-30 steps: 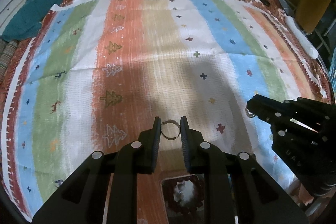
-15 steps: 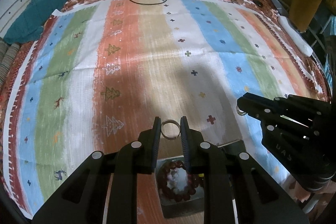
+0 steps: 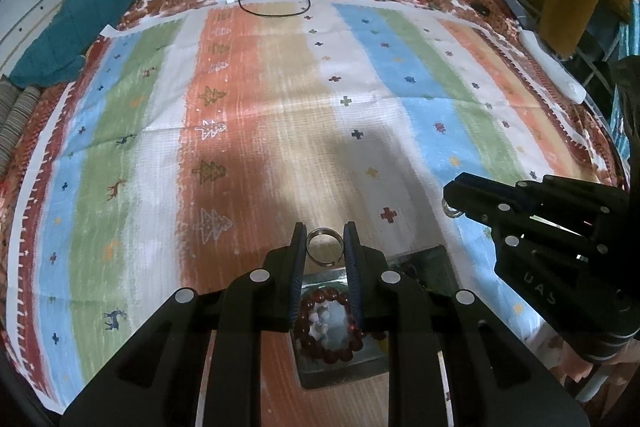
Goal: Organize jewelry
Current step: 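Lift the ring and earring and carry both over the silver tin, then open both tools to drop the ring and earring into the tin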
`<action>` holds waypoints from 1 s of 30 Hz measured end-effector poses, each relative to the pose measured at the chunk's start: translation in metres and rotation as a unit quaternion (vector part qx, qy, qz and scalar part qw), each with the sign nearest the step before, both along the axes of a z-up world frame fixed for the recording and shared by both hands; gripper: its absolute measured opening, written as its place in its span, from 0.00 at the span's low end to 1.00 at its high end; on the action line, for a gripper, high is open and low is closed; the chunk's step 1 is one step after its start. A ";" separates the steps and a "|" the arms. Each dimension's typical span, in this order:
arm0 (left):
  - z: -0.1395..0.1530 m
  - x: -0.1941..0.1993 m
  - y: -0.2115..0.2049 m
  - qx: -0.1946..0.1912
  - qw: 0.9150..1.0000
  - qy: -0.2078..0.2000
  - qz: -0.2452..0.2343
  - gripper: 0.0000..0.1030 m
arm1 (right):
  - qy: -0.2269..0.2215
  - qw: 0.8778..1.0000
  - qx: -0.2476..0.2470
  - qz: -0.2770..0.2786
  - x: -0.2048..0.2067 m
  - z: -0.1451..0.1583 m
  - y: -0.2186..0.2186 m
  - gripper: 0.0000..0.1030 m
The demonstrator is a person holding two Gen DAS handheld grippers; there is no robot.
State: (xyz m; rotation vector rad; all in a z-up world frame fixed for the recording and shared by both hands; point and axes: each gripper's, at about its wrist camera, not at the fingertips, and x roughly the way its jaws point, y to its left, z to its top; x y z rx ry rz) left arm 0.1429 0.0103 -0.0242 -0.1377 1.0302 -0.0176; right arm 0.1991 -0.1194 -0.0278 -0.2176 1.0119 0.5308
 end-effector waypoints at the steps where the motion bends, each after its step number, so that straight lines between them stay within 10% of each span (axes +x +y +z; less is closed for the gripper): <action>1: 0.001 -0.002 -0.001 0.000 1.000 -0.002 -0.001 0.18 | -0.001 1.000 -0.001 0.001 -0.001 0.000 0.000 0.09; 30: 0.023 -0.043 -0.014 0.005 0.999 -0.041 -0.016 0.18 | -0.019 0.999 0.018 0.029 -0.048 0.017 -0.006 0.09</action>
